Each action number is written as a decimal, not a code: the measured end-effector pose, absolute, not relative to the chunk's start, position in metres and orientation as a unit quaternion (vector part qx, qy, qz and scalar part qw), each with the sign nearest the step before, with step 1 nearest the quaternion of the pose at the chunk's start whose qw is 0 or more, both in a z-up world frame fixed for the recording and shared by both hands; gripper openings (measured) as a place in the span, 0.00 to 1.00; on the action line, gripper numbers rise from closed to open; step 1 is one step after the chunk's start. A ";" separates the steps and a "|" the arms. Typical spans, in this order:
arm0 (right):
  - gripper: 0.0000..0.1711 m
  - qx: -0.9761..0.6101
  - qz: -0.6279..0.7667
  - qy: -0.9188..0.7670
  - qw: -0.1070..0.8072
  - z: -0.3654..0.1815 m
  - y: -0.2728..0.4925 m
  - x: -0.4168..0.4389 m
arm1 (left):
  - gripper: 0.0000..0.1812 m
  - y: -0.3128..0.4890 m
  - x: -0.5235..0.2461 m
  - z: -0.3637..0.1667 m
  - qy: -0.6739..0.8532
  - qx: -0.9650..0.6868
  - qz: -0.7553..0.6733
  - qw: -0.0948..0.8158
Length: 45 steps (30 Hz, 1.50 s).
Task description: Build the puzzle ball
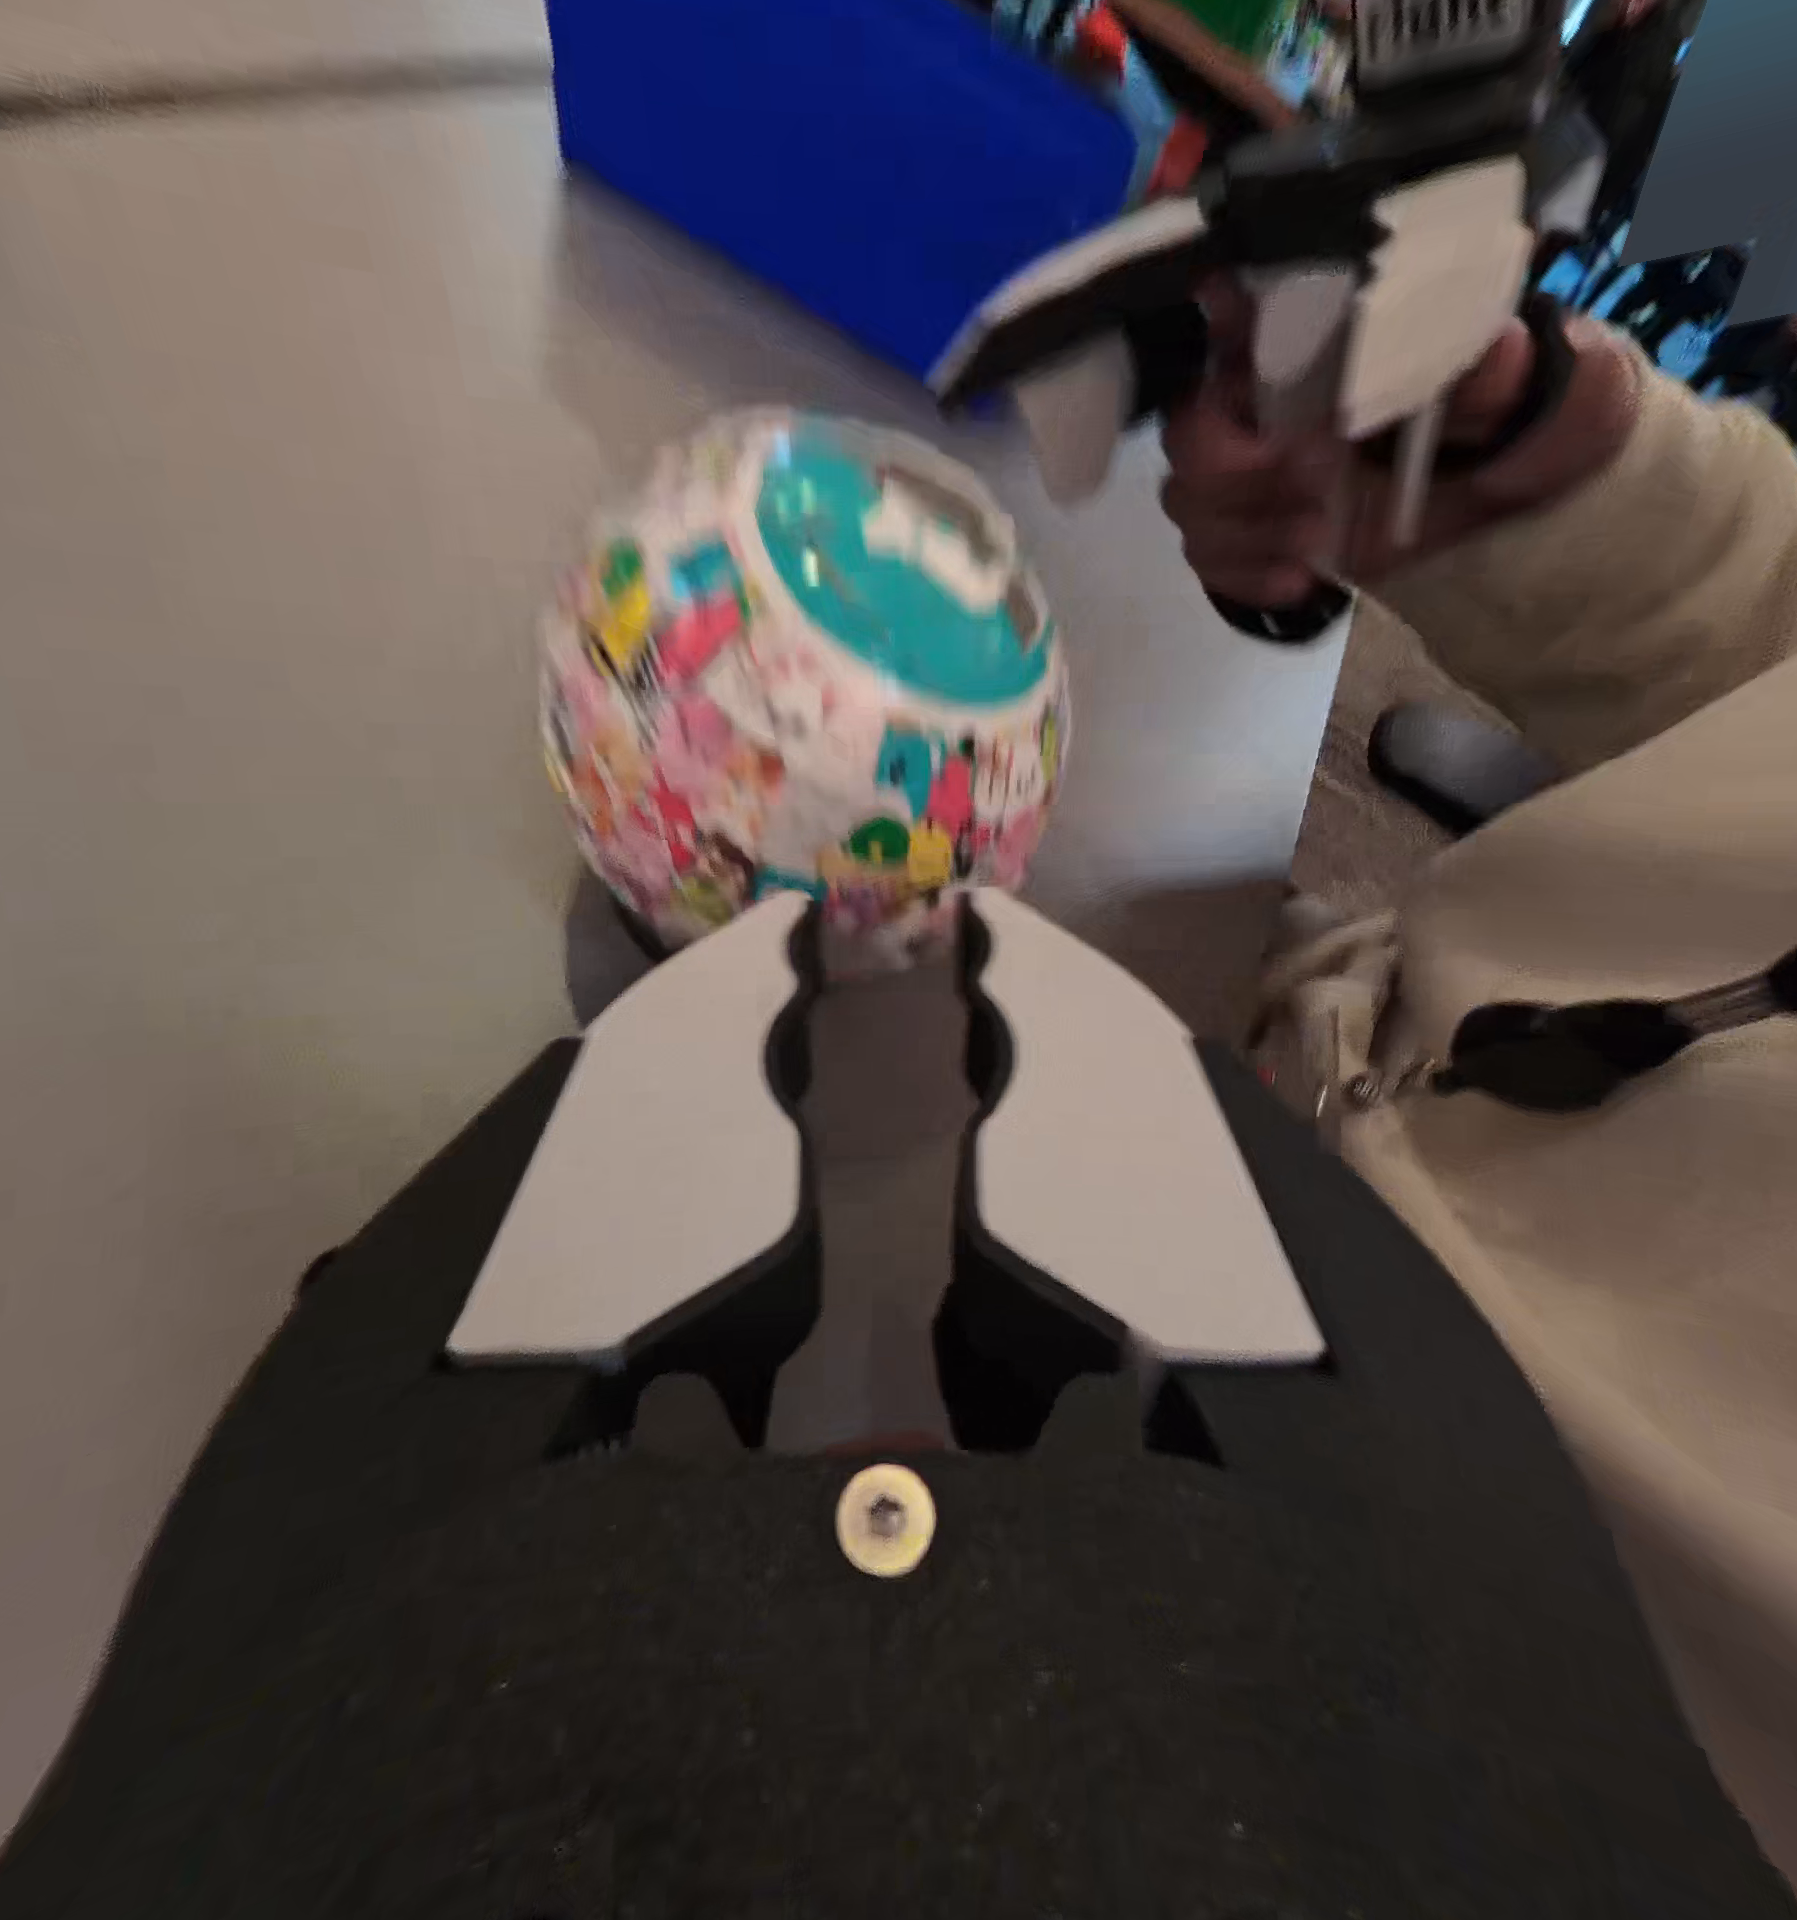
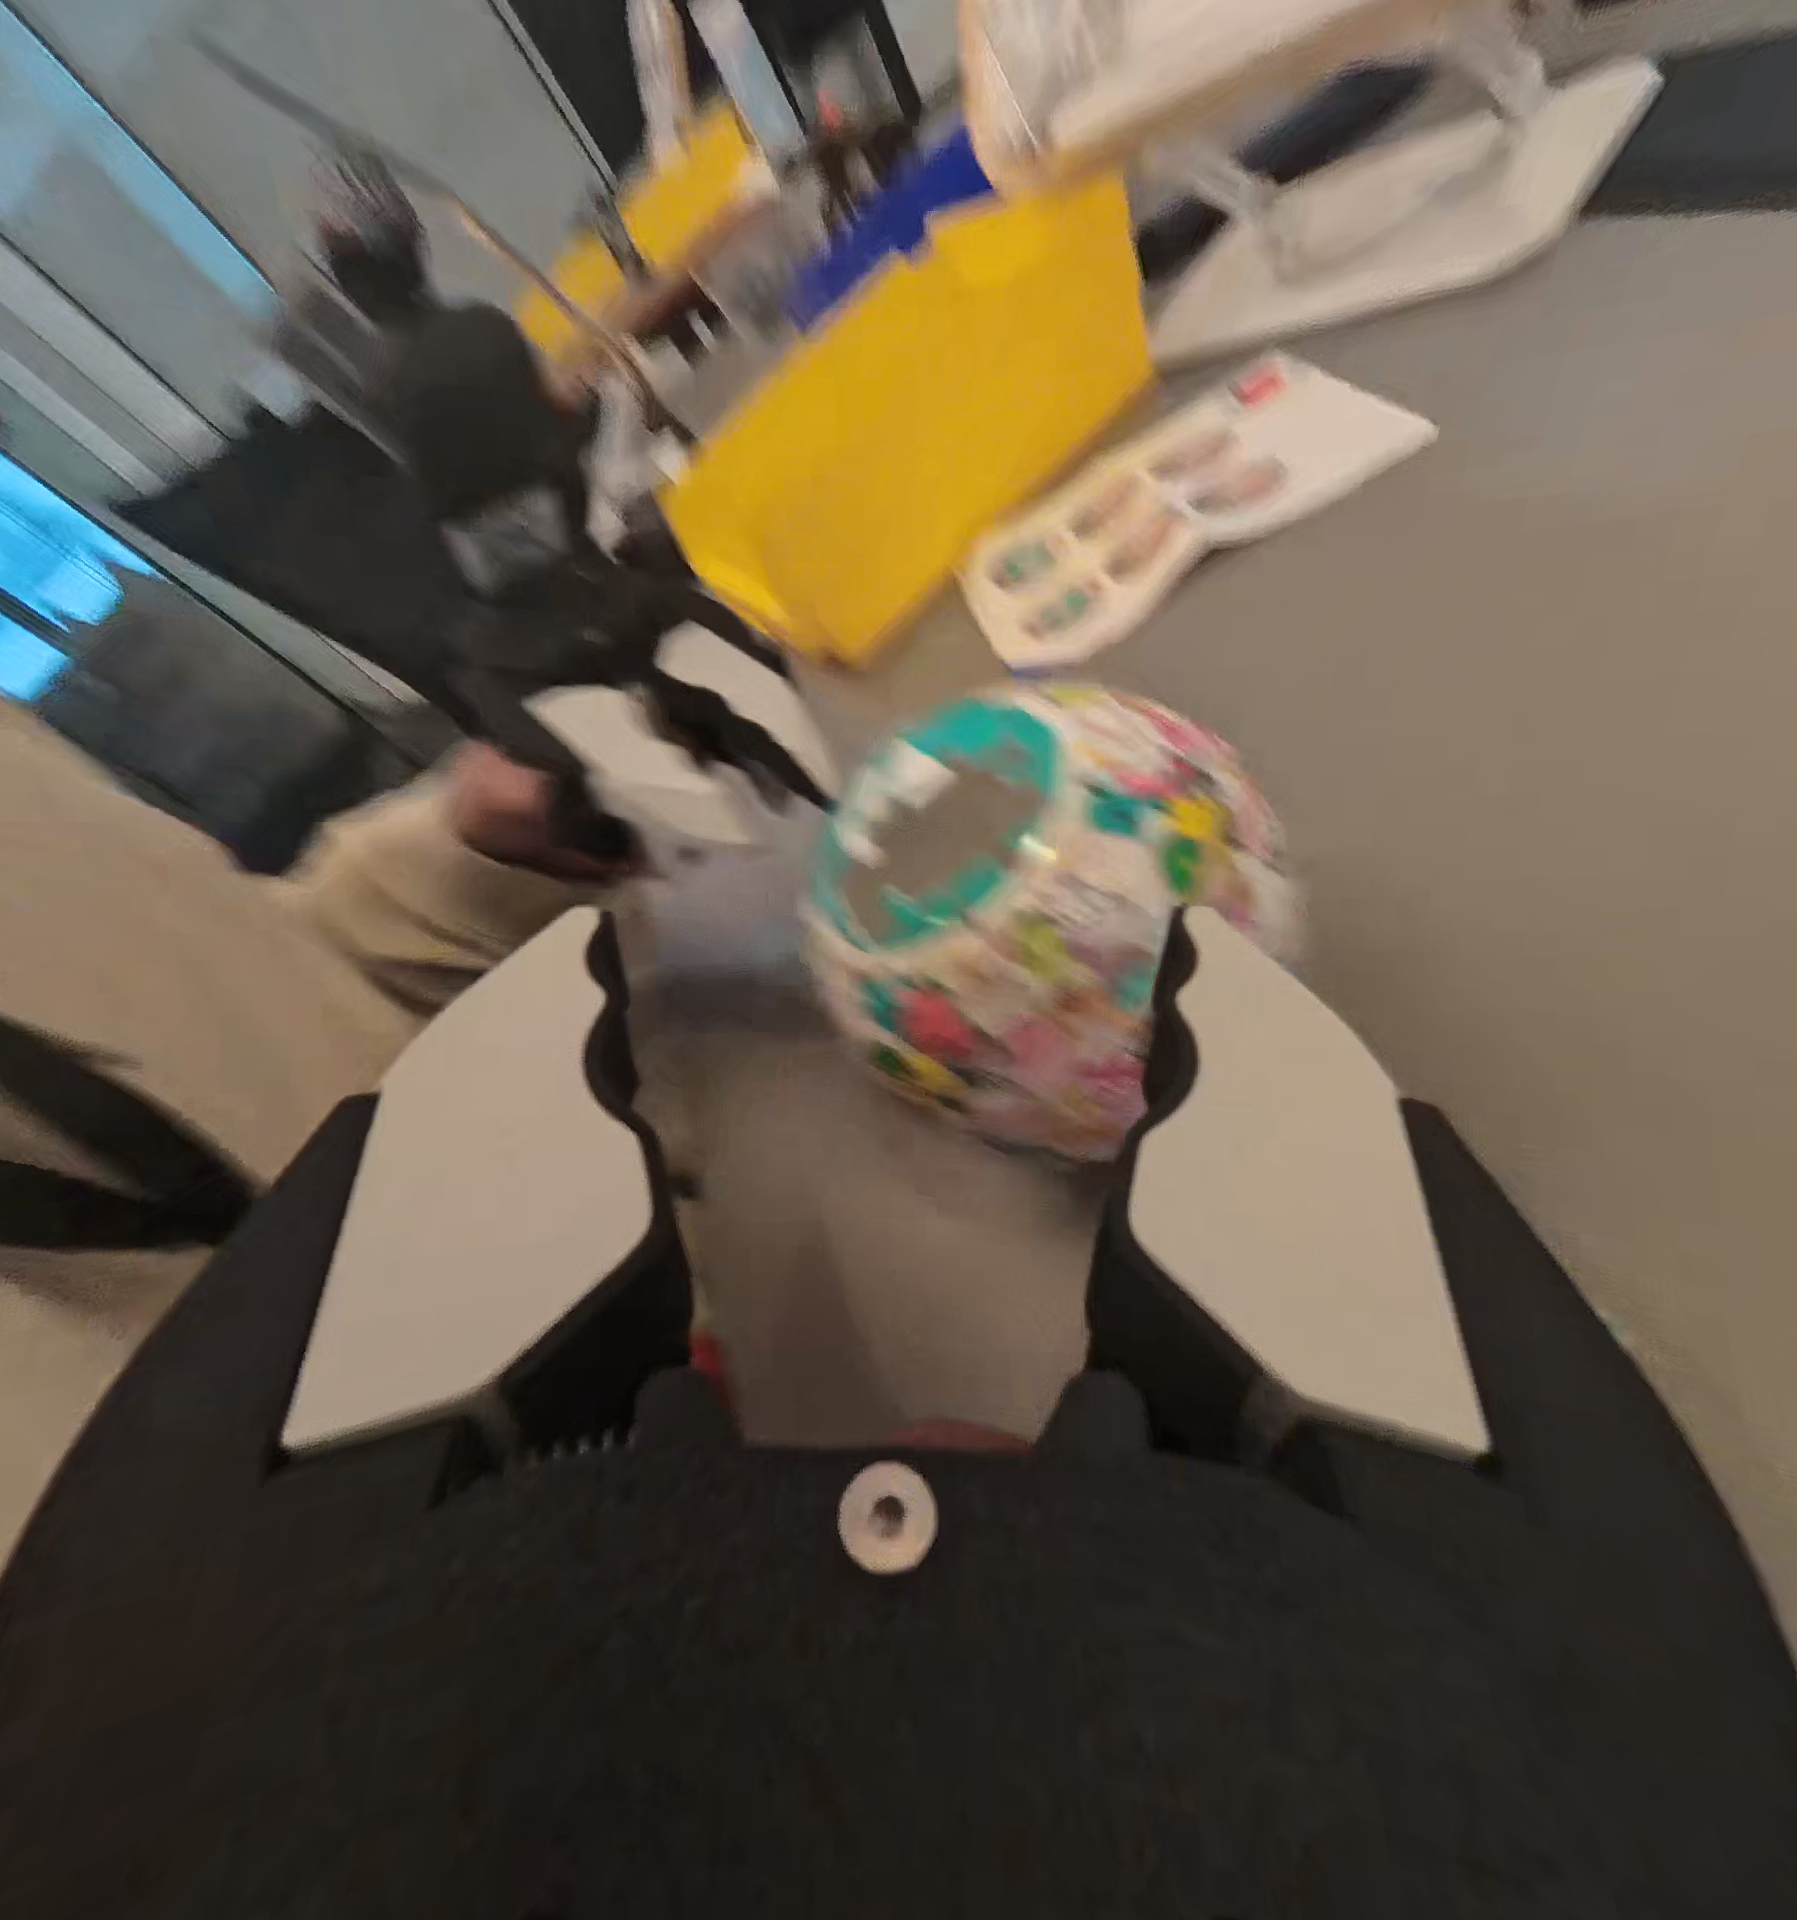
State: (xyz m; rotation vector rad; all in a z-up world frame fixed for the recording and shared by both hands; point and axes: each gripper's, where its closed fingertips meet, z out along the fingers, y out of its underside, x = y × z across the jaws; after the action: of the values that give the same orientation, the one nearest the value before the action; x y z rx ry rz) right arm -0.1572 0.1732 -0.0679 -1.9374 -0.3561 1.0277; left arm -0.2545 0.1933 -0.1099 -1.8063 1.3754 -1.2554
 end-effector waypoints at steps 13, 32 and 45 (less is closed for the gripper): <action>0.31 -0.850 0.353 -0.087 0.382 -0.064 0.193 -0.204 | 0.08 0.210 -0.205 -0.073 0.577 -0.597 -0.457 0.320; 0.35 -0.881 0.309 -0.124 0.337 -0.078 0.196 -0.211 | 0.08 0.207 -0.198 -0.079 0.583 -0.583 -0.480 0.300; 0.37 -0.875 0.321 -0.127 0.339 -0.073 0.195 -0.213 | 0.08 0.203 -0.203 -0.072 0.577 -0.579 -0.487 0.306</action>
State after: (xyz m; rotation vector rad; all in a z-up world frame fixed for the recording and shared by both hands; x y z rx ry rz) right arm -0.2134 0.1948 -0.0734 -2.2785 -0.3301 0.8348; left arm -0.2030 0.2032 -0.0723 -1.5335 1.5282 -1.2899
